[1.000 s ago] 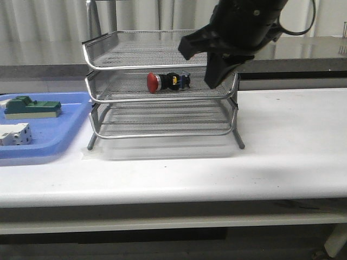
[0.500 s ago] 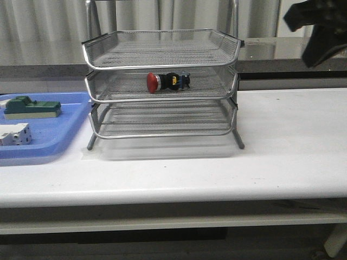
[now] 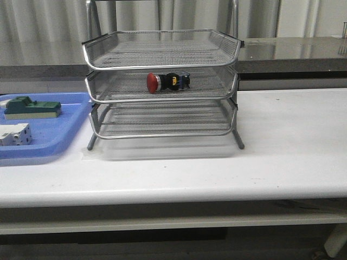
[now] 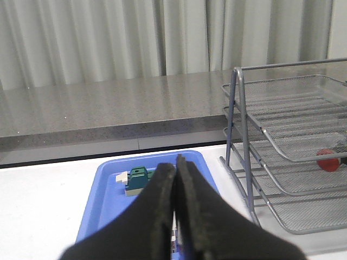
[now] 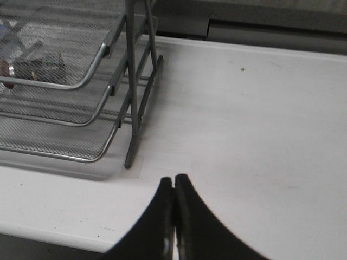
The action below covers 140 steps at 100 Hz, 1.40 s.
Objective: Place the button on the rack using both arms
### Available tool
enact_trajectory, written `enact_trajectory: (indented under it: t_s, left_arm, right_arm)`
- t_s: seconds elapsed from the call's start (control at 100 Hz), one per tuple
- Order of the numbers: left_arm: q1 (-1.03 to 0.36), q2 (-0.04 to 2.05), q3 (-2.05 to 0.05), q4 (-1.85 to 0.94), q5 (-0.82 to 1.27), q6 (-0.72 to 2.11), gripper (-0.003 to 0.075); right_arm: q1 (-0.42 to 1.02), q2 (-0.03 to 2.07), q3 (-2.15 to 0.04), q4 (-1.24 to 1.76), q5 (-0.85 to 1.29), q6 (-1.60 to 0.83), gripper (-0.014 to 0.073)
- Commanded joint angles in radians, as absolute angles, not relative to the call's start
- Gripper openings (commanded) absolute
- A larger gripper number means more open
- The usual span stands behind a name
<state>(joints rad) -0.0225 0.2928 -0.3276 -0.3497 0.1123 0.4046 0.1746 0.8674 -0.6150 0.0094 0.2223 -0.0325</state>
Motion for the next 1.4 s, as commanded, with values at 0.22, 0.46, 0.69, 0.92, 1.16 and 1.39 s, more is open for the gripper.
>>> enact_trajectory:
  t_s: [0.22, 0.46, 0.69, 0.92, 1.16, 1.39]
  left_arm:
    - [-0.022, 0.299, -0.355, -0.364, 0.04, 0.395, 0.0004]
    - [-0.022, 0.299, -0.355, -0.364, 0.04, 0.395, 0.0004]
    - [-0.022, 0.299, -0.355, -0.364, 0.04, 0.395, 0.0004]
    - [-0.022, 0.299, -0.355, -0.364, 0.04, 0.395, 0.0004]
    - [-0.022, 0.299, -0.355, -0.364, 0.04, 0.395, 0.0004]
    - [-0.022, 0.299, -0.355, -0.364, 0.04, 0.395, 0.0004]
  right_arm:
    - [0.168, 0.647, -0.539, 0.01, 0.117, -0.031, -0.0066]
    - [0.168, 0.615, -0.537, 0.01, 0.121, -0.031, -0.0066]
    - [0.168, 0.615, -0.537, 0.01, 0.121, -0.031, -0.0066]
    - [0.168, 0.615, -0.537, 0.01, 0.121, -0.031, -0.0066]
    - [0.168, 0.615, -0.536, 0.01, 0.121, -0.031, -0.0066]
    - [0.168, 0.519, -0.442, 0.01, 0.115, -0.031, -0.0066]
